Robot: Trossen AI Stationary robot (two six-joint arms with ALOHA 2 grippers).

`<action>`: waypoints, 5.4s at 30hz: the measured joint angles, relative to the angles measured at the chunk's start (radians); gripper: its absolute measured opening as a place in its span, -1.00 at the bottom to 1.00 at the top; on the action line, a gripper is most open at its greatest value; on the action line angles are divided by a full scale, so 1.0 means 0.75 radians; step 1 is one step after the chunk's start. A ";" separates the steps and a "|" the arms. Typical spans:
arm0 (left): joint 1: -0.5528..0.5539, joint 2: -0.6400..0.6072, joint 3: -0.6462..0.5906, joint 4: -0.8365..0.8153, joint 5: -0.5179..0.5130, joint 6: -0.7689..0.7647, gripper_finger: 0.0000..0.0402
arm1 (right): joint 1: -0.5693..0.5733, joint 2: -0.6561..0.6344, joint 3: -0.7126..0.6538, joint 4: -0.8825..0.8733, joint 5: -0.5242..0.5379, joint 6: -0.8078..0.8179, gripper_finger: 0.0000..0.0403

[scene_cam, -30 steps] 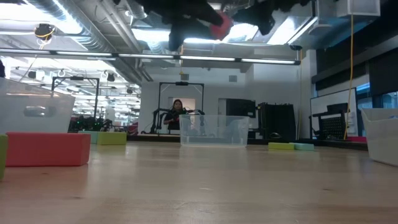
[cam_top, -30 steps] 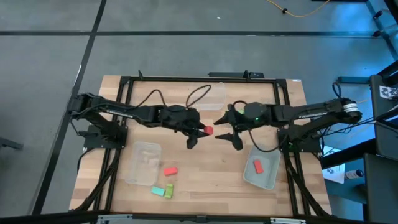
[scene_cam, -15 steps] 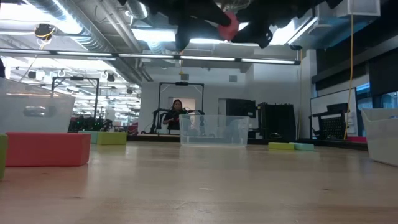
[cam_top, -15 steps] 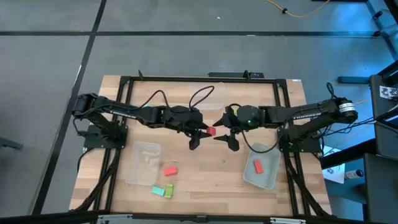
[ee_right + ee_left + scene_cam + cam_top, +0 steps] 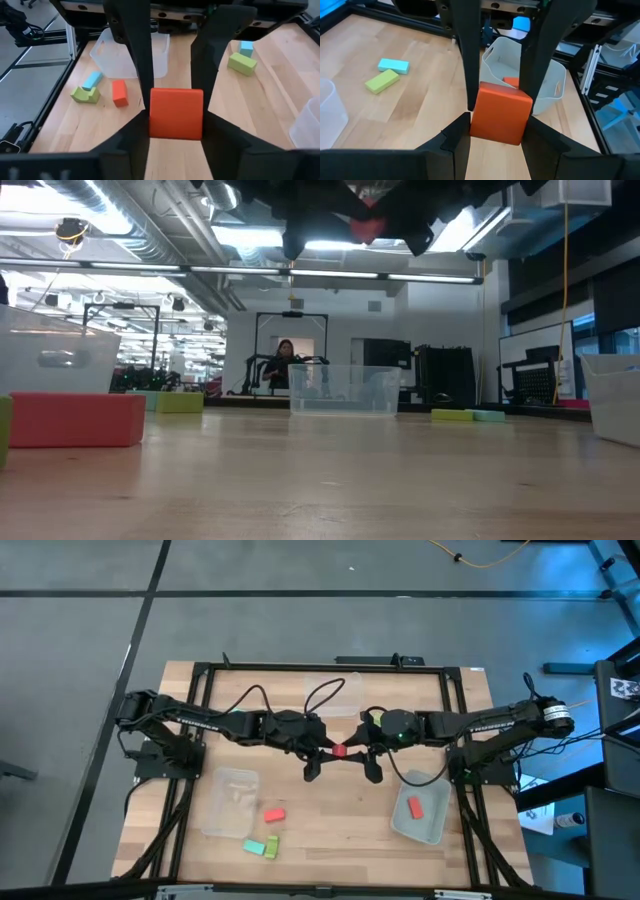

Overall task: Sort & place blocks by color
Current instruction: Put the top orange block into the gray bin, then put the orange block into the gray bin

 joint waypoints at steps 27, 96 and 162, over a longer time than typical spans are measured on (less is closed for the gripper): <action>0.066 -0.479 -0.080 -0.166 0.016 0.059 -0.09 | 0.023 -0.421 -0.003 -0.569 0.012 0.118 -0.31; 0.067 -0.698 -0.593 0.603 -0.223 -0.128 -0.09 | 0.721 0.019 -0.223 -1.232 -0.094 1.199 -0.31; 0.067 -0.698 -0.593 0.603 -0.224 -0.127 -0.09 | 0.726 0.036 -0.213 -1.355 -0.065 1.210 0.42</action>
